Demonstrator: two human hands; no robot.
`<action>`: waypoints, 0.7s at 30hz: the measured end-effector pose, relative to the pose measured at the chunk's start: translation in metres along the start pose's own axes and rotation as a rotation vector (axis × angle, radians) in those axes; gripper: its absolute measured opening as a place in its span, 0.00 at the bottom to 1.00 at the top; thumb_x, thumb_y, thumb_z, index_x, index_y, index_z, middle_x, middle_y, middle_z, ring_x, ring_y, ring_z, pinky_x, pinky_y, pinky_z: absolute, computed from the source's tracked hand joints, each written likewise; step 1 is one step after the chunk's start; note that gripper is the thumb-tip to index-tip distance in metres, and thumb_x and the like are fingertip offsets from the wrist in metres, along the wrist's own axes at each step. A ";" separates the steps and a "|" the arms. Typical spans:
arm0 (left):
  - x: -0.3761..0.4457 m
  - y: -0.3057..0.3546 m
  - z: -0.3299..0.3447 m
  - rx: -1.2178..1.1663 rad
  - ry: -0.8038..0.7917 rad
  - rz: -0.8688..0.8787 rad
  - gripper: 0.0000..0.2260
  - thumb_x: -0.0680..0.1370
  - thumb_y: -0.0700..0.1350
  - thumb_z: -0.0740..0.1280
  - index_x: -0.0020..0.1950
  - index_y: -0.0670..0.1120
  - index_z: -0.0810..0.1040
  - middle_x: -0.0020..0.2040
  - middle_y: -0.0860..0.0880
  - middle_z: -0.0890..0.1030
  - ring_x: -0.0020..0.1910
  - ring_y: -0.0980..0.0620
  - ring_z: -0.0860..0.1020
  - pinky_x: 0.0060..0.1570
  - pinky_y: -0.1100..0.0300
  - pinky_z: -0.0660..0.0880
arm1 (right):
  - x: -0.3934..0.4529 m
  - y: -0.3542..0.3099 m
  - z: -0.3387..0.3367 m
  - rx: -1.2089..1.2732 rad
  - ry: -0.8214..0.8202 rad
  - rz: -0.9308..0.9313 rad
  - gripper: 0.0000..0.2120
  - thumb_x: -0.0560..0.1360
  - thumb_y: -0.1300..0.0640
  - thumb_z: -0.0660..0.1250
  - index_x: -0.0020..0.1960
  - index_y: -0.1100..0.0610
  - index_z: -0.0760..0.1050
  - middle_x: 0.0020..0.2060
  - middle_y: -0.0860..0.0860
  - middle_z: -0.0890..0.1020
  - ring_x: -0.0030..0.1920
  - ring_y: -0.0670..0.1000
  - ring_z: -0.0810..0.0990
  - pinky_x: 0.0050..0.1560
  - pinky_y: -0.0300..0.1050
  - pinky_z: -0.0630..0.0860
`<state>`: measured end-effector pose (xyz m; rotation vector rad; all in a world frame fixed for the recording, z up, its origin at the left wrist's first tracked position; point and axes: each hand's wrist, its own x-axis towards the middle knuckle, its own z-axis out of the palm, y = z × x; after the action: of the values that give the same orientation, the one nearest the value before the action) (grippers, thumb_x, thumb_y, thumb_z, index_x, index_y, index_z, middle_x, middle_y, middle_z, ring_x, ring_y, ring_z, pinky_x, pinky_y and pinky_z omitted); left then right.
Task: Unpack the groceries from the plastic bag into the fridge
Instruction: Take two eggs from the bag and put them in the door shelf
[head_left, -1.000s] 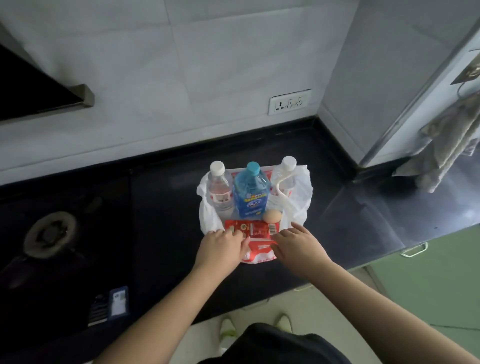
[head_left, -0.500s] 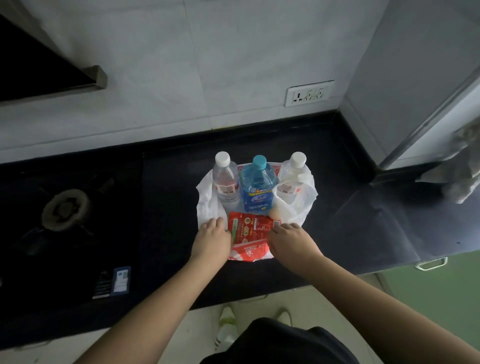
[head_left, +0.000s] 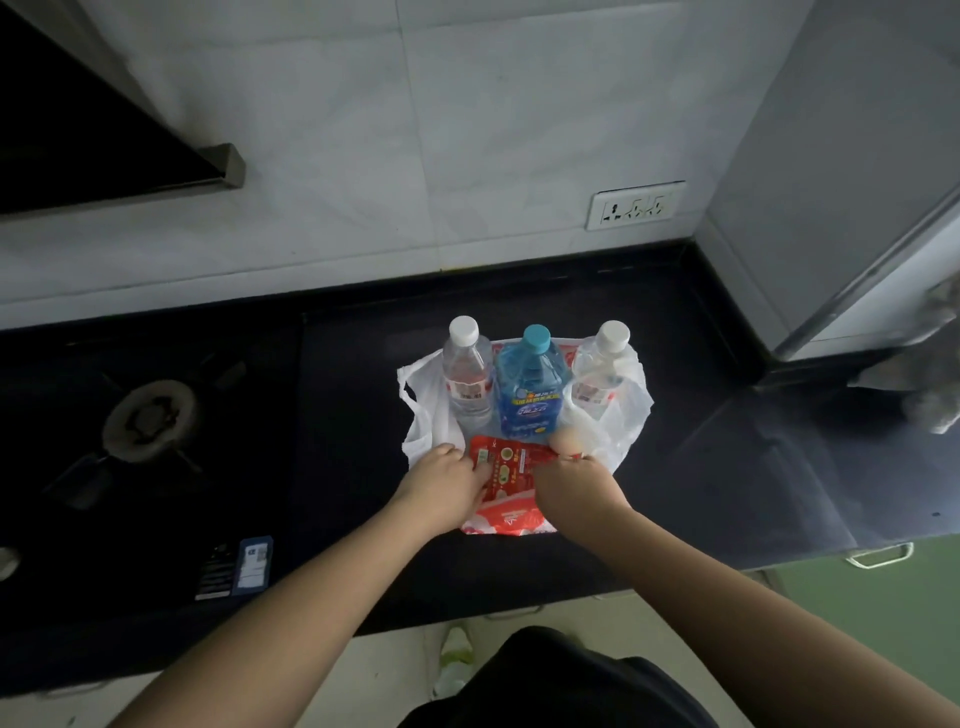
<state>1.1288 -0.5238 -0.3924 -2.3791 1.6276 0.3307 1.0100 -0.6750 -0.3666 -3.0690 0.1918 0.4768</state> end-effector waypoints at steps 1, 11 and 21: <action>0.000 -0.001 0.000 0.016 -0.012 -0.012 0.16 0.82 0.52 0.55 0.62 0.45 0.74 0.53 0.46 0.81 0.54 0.46 0.77 0.61 0.53 0.68 | 0.000 0.003 0.000 -0.015 -0.029 0.037 0.09 0.80 0.57 0.60 0.55 0.57 0.76 0.51 0.52 0.82 0.48 0.54 0.82 0.49 0.47 0.76; 0.011 -0.002 -0.001 0.104 -0.161 -0.258 0.26 0.83 0.59 0.47 0.58 0.46 0.79 0.55 0.46 0.80 0.51 0.47 0.77 0.52 0.52 0.67 | 0.007 0.017 0.024 0.116 0.066 0.192 0.17 0.80 0.56 0.60 0.67 0.58 0.68 0.61 0.55 0.73 0.59 0.56 0.74 0.56 0.50 0.76; 0.032 -0.014 -0.016 -0.068 -0.139 -0.502 0.23 0.79 0.41 0.63 0.73 0.43 0.60 0.52 0.45 0.78 0.47 0.47 0.79 0.37 0.55 0.68 | 0.022 0.027 0.033 0.256 0.015 0.387 0.22 0.80 0.59 0.57 0.72 0.64 0.60 0.69 0.64 0.67 0.67 0.62 0.69 0.66 0.53 0.70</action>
<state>1.1540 -0.5519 -0.3859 -2.6378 0.9278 0.4422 1.0180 -0.7030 -0.4050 -2.7837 0.7890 0.4016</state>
